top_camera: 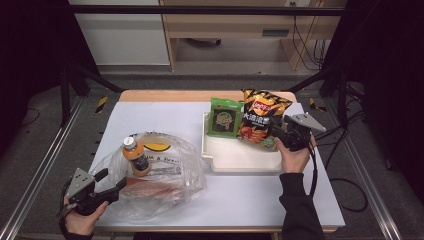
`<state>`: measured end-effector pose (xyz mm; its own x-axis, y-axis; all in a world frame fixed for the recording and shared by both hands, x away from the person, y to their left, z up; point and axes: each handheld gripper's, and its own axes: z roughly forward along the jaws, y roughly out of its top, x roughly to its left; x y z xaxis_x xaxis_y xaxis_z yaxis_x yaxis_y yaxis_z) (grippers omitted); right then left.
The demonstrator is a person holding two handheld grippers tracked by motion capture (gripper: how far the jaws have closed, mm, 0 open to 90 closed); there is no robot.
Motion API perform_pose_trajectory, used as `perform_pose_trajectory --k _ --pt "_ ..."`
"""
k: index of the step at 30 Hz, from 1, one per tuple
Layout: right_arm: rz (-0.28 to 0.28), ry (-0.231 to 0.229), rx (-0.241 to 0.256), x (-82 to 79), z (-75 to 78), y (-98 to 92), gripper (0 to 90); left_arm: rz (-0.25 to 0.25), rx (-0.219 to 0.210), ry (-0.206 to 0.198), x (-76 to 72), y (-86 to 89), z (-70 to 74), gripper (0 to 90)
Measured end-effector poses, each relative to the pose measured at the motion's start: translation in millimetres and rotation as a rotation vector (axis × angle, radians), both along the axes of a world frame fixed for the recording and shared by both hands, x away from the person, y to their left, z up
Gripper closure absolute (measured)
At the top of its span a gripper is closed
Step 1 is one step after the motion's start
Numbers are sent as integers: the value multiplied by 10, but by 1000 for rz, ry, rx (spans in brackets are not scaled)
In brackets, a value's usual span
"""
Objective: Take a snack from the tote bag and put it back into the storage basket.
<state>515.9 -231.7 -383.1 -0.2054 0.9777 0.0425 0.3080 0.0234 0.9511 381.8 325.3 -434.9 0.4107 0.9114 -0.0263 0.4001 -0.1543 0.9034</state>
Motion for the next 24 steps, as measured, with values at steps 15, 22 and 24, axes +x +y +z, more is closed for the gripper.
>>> perform_pose_trajectory --k 15,22,24 --pt "251 -36 34 -538 164 408 480 -4 -36 -50 -77 15 158 260" --pt "392 -59 81 -672 337 809 481 -8 -42 -57 -104 9 198 291" --pt "433 -52 95 -693 371 934 481 -12 -47 -54 -102 17 200 308"
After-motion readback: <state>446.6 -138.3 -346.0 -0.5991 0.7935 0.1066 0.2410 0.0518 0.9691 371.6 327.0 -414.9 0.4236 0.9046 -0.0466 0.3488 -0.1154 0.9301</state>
